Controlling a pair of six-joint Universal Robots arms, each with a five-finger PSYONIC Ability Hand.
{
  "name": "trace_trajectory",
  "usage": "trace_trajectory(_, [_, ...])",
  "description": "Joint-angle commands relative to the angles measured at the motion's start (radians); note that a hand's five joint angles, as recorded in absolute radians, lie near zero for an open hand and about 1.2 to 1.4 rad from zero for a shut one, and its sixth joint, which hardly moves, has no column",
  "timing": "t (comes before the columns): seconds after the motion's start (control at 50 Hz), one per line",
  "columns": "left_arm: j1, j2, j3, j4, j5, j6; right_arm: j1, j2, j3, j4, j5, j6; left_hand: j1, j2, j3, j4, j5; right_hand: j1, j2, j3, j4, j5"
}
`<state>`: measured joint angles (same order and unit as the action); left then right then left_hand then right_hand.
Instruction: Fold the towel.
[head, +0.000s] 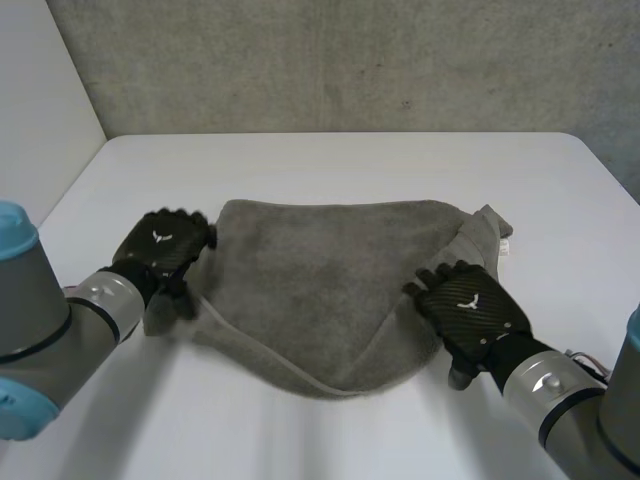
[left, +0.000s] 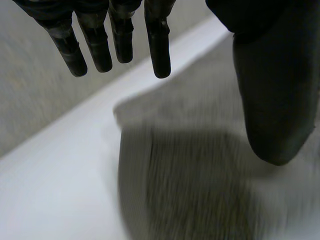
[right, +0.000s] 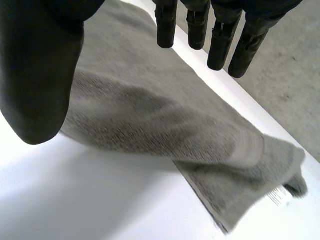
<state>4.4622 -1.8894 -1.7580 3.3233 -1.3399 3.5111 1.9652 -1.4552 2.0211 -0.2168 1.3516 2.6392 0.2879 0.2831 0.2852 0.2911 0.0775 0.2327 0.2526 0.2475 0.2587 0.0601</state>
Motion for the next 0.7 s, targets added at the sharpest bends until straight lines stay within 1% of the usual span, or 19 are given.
trace_trajectory(0.02, [0.058, -0.062, 0.066, -0.229, -0.008, 0.181, -0.111, 0.012, -0.03, 0.025, -0.022, 0.002, -0.042, -0.037, -0.039, -0.045, -0.006, -0.058, -0.078, -0.073, -0.084, -0.06])
trace_trajectory(0.06, [0.06, -0.059, 0.064, -0.244, -0.007, 0.184, -0.153, 0.022, -0.051, 0.043, -0.022, 0.007, -0.042, -0.037, -0.039, -0.045, -0.006, -0.058, -0.078, -0.073, -0.084, -0.06])
trace_trajectory(0.14, [0.074, -0.053, 0.057, -0.245, -0.008, 0.184, -0.174, 0.035, -0.058, 0.046, -0.026, 0.008, -0.042, -0.037, -0.039, -0.045, -0.006, -0.058, -0.078, -0.073, -0.084, -0.06])
trace_trajectory(0.2, [0.078, -0.053, 0.055, -0.243, -0.008, 0.184, -0.222, 0.065, -0.062, 0.036, -0.051, 0.005, -0.042, -0.037, -0.039, -0.045, -0.006, -0.058, -0.078, -0.073, -0.084, -0.06])
trace_trajectory(0.22, [0.08, -0.059, 0.055, -0.231, -0.01, 0.181, -0.223, 0.065, -0.062, 0.036, -0.051, 0.005, -0.036, -0.031, -0.034, -0.04, 0.0, -0.058, -0.078, -0.073, -0.084, -0.06])
trace_trajectory(0.26, [0.08, -0.063, 0.052, -0.209, -0.01, 0.177, -0.261, 0.114, -0.076, 0.037, -0.103, 0.001, -0.03, -0.026, -0.028, -0.034, 0.006, -0.019, -0.039, -0.034, -0.045, -0.021])
trace_trajectory(0.3, [0.078, -0.077, 0.042, -0.157, -0.012, 0.161, -0.27, 0.13, -0.081, 0.037, -0.111, -0.001, -0.013, -0.008, -0.01, -0.016, 0.023, 0.008, -0.012, -0.007, -0.018, 0.006])
trace_trajectory(0.32, [0.078, -0.077, 0.041, -0.157, -0.012, 0.161, -0.27, 0.13, -0.081, 0.037, -0.111, -0.001, -0.013, -0.008, -0.01, -0.016, 0.023, 0.008, -0.012, -0.007, -0.018, 0.006])
trace_trajectory(0.34, [0.08, -0.086, 0.032, -0.131, -0.012, 0.148, -0.279, 0.145, -0.082, 0.033, -0.111, -0.001, 0.034, 0.039, 0.037, 0.031, 0.07, 0.017, -0.003, 0.002, -0.009, 0.015])
trace_trajectory(0.36, [0.08, -0.086, 0.032, -0.131, -0.012, 0.147, -0.29, 0.162, -0.093, 0.022, -0.108, -0.001, 0.034, 0.039, 0.037, 0.031, 0.07, 0.057, 0.037, 0.043, 0.031, 0.055])
trace_trajectory(0.38, [0.08, -0.094, 0.031, -0.105, -0.013, 0.128, -0.29, 0.162, -0.093, 0.022, -0.108, -0.001, 0.133, 0.138, 0.136, 0.13, 0.169, 0.058, 0.038, 0.043, 0.032, 0.056])
trace_trajectory(0.4, [0.08, -0.094, 0.031, -0.105, -0.013, 0.128, -0.301, 0.176, -0.103, 0.013, -0.108, 0.005, 0.134, 0.139, 0.137, 0.131, 0.17, 0.09, 0.07, 0.075, 0.064, 0.088])
trace_trajectory(0.42, [0.08, -0.103, 0.029, -0.091, -0.015, 0.108, -0.301, 0.176, -0.104, 0.013, -0.108, 0.005, 0.21, 0.214, 0.212, 0.206, 0.245, 0.09, 0.07, 0.075, 0.064, 0.088])
trace_trajectory(0.48, [0.08, -0.112, 0.031, -0.085, -0.022, 0.081, -0.325, 0.199, -0.116, 0.008, -0.108, 0.005, 0.269, 0.274, 0.272, 0.266, 0.305, 0.198, 0.178, 0.183, 0.172, 0.196])
trace_trajectory(0.52, [0.08, -0.119, 0.028, -0.084, -0.039, 0.049, -0.332, 0.216, -0.12, 0.004, -0.111, 0.008, 0.368, 0.373, 0.371, 0.365, 0.404, 0.251, 0.231, 0.236, 0.225, 0.249])
trace_trajectory(0.66, [0.08, -0.12, 0.015, -0.077, -0.044, 0.029, -0.332, 0.249, -0.143, -0.036, -0.106, 0.015, 0.416, 0.421, 0.419, 0.413, 0.452, 0.333, 0.314, 0.319, 0.307, 0.332])
trace_trajectory(0.7, [0.08, -0.12, 0.008, -0.058, -0.045, 0.029, -0.332, 0.26, -0.154, -0.036, -0.106, 0.015, 0.463, 0.467, 0.465, 0.459, 0.498, 0.345, 0.326, 0.331, 0.319, 0.344])
